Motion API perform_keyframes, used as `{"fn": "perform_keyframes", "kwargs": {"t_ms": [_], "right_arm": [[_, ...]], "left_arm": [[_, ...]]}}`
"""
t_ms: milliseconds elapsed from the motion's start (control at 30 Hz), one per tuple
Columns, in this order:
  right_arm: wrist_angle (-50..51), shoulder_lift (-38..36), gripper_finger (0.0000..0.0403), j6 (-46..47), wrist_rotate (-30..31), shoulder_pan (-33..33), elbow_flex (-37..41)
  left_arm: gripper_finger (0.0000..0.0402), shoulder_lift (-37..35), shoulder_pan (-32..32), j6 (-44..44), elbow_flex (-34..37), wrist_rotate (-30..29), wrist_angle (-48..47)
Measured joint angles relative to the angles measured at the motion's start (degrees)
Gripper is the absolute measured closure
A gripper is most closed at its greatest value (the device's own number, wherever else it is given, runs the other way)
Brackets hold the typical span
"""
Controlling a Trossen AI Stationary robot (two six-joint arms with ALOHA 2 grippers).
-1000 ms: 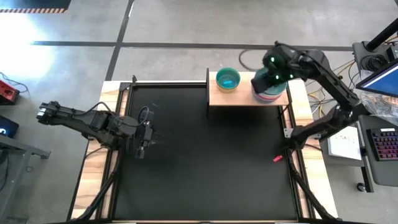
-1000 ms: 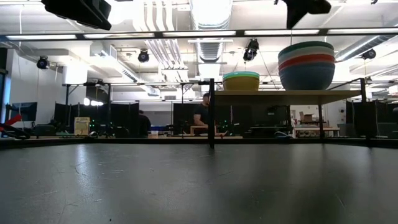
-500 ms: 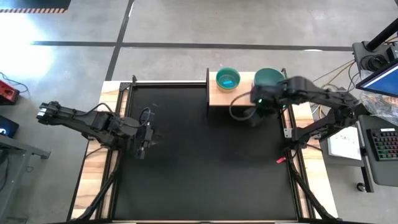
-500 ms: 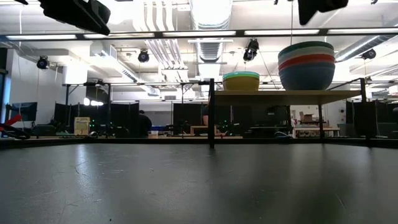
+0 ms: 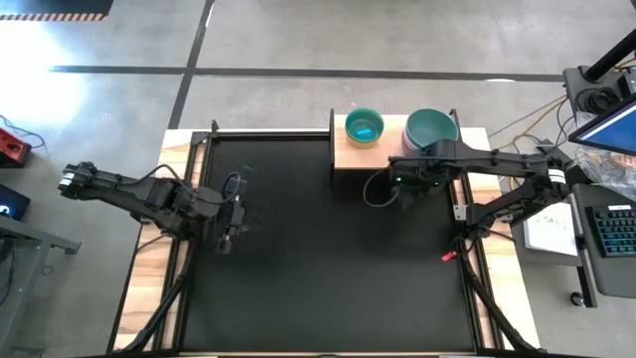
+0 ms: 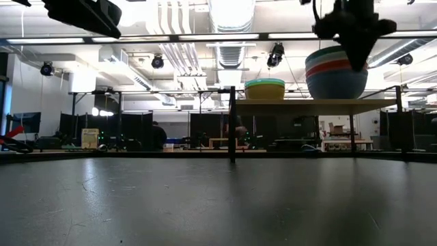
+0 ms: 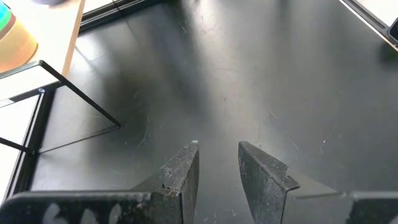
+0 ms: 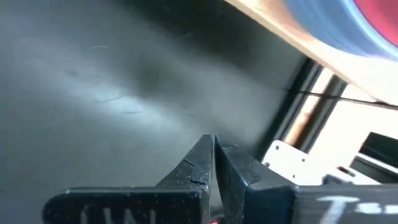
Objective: Place and stack bowls onto a shelf
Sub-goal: Return to Home Position
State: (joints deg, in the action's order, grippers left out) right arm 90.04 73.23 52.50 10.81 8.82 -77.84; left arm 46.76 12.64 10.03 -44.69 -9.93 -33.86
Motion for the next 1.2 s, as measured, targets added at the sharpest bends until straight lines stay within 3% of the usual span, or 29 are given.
{"fn": "perform_keyframes", "kwargs": {"t_ms": [333,600,933,1200], "right_arm": [[0.0,0.0,0.0394,-4.2,9.3,6.1,5.7],[0.0,0.0,0.0394,-7.5,12.1,11.2,9.4],[0.0,0.0,0.0394,-10.1,12.2,11.6,9.9],[-4.0,0.0,0.0394,-13.2,6.0,7.6,3.5]], "left_arm": [[0.0306,0.0,0.0,-0.4,0.0,0.0,0.0],[0.0306,0.0,0.0,-0.4,0.0,0.0,0.0],[0.0306,0.0,0.0,-0.4,0.0,0.0,0.0],[0.0306,0.0,0.0,-1.5,0.0,0.0,0.0]]}}
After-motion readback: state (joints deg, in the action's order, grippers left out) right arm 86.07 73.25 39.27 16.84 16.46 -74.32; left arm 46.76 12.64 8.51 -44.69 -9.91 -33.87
